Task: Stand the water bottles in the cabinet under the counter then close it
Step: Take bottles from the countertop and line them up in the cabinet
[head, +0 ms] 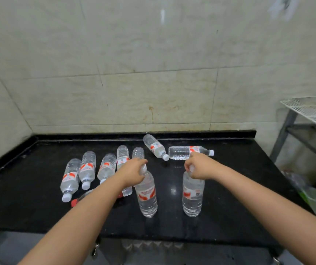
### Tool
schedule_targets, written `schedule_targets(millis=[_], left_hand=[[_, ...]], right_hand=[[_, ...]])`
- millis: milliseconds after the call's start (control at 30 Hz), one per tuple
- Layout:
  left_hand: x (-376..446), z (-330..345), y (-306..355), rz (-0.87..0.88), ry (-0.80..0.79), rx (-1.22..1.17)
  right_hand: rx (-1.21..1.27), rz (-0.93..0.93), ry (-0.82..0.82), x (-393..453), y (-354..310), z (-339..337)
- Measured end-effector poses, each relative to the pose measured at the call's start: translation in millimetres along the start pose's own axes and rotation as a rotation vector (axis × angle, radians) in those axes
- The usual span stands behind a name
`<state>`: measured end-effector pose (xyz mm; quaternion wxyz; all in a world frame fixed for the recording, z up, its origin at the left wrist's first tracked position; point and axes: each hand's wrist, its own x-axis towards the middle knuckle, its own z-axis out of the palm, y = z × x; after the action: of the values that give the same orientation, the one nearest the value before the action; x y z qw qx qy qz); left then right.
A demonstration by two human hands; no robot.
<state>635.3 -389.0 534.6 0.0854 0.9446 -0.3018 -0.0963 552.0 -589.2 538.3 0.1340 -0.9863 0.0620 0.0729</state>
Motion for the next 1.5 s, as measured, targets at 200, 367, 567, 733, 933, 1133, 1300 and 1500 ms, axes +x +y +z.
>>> schedule_targets(millis=[200, 367, 567, 733, 933, 1133, 1300, 1500], left_hand=[[-7, 1, -2, -0.09, 0.057, -0.047], [-18, 14, 13, -0.204, 0.193, -0.06], [-26, 19, 13, -0.231, 0.203, -0.105], [-23, 16, 4, -0.148, 0.131, -0.068], [-23, 0, -3, -0.03, -0.015, -0.102], [-25, 6, 1, -0.108, 0.134, -0.143], [-22, 17, 4, -0.112, 0.161, -0.077], [-40, 9, 10, -0.062, 0.146, -0.037]], right_hand=[[-0.076, 0.085, 0.103, -6, -7, 9], [-0.185, 0.222, 0.033, -2, -17, 4], [-0.209, 0.001, -0.033, -3, -8, -2], [-0.155, 0.022, 0.058, -4, -5, 1], [-0.139, 0.139, 0.078, 5, -9, 6], [-0.08, -0.058, -0.032, -2, -14, -1], [-0.123, 0.015, 0.001, 2, -22, 4], [-0.092, 0.057, 0.097, -17, -38, 7]])
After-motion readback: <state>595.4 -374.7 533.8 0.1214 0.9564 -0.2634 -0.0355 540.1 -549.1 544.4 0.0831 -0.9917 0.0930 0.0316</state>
